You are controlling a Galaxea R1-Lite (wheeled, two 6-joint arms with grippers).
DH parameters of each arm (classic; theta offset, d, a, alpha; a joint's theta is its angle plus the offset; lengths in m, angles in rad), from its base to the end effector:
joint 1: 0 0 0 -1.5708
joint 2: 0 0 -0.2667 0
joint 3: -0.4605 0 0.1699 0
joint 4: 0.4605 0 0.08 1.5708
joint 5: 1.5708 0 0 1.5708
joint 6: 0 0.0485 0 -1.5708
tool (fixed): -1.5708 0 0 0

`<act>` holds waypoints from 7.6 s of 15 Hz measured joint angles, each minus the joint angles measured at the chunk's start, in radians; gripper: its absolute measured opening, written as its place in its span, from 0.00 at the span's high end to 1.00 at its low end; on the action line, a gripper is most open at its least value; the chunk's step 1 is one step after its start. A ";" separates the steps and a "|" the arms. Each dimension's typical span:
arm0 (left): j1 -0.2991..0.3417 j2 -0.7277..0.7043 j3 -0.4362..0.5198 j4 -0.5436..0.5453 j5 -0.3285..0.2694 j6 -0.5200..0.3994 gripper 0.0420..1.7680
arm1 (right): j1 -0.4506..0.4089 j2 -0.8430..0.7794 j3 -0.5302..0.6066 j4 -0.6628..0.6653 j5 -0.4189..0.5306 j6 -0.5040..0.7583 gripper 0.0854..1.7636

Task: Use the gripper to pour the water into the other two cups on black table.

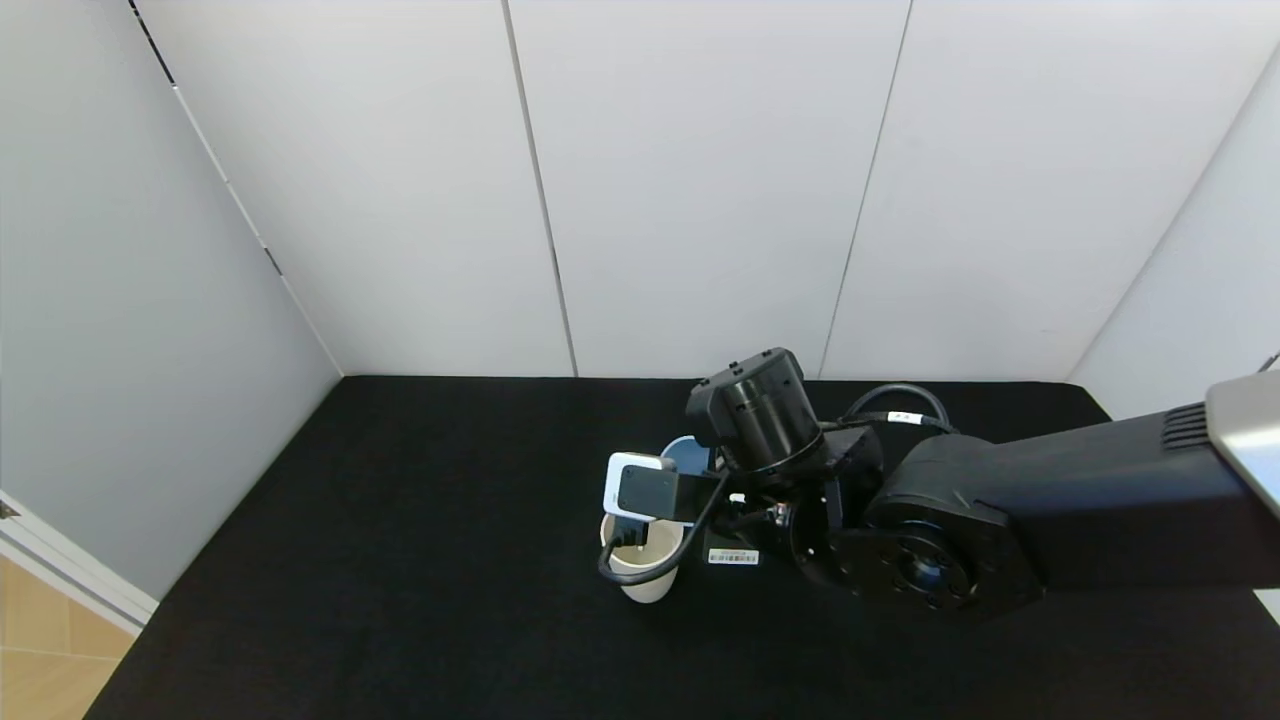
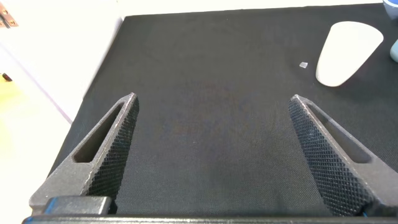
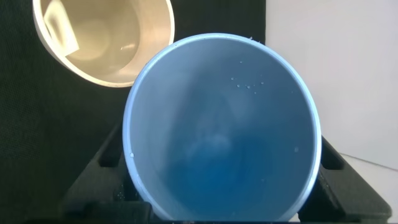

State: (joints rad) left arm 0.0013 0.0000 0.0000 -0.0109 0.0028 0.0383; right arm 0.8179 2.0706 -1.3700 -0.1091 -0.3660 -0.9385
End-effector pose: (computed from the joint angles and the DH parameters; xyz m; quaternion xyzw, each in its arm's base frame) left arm 0.0140 0.0002 0.0769 0.0191 -0.0054 0.0022 0.9998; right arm 0.2840 0.2777 0.1238 -0.5666 0.1188 0.3005 0.7580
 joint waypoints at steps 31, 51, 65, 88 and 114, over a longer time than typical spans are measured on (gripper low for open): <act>0.000 0.000 0.000 0.000 0.000 0.000 0.03 | 0.074 0.059 -0.116 0.001 -0.137 -0.267 0.26; 0.000 0.000 0.000 0.000 0.000 0.000 0.03 | 0.074 0.057 -0.140 -0.005 -0.189 -0.393 0.26; 0.000 0.000 0.000 0.000 0.000 0.000 0.03 | 0.074 0.046 -0.145 -0.011 -0.183 -0.392 0.26; 0.000 0.000 0.000 0.000 0.000 0.000 0.03 | -0.192 -0.354 0.399 -0.337 0.034 0.275 0.26; 0.000 0.000 0.000 0.000 0.000 0.000 0.03 | -0.733 -0.285 0.777 -0.840 0.399 0.811 0.27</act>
State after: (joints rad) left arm 0.0013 0.0000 0.0000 -0.0111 0.0028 0.0383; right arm 0.0845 1.7857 -0.5926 -0.9491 0.0330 -0.1274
